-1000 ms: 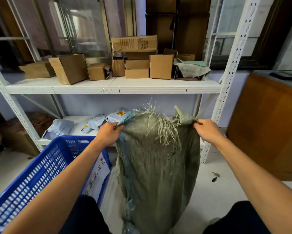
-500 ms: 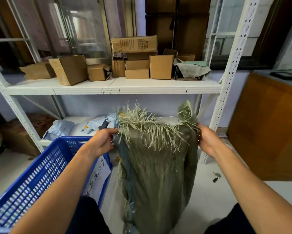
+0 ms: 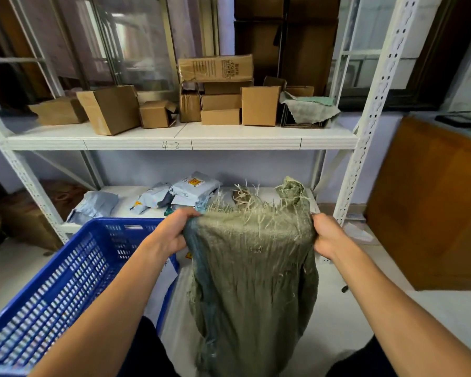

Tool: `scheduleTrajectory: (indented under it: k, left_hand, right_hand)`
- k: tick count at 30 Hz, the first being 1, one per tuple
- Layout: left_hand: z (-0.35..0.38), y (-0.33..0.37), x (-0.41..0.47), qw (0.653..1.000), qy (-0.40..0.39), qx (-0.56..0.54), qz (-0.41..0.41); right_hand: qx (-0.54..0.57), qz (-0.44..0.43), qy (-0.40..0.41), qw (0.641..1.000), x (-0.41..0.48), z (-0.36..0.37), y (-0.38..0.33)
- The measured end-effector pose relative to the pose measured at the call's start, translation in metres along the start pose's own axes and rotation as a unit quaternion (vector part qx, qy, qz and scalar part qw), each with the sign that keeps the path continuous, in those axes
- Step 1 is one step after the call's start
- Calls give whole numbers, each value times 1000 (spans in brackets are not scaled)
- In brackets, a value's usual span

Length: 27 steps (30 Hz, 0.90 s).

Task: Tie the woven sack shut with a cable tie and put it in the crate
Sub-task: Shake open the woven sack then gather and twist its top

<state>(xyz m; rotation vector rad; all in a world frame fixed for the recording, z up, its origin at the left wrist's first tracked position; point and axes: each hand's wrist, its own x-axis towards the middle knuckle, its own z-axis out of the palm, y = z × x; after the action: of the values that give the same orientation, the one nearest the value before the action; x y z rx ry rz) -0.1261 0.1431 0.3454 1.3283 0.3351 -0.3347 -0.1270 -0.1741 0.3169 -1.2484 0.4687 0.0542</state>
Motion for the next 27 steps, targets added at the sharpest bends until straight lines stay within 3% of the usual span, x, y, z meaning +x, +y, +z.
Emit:
scheduleTrajectory:
  k: [7,11,14,20,27]
  left_hand:
    - [3,-5,0,999,-6,-42,29]
    - [5,-5,-1,997,37,19,68]
    - [15,-4,-5,995,40,32,89]
    - [14,1,-12,994,-31,21,98]
    - [14,-9,-5,990,28,84,114]
  right_hand:
    - [60,33,-10,998,0,2,9]
    - [145,29,-103,984,-16,-1,1]
    - [81,0,-156,984,-18,-1,3]
    - [60,-36,-87,994,-15,5,1]
    - [-71,-101,-31,992,-14,4,0]
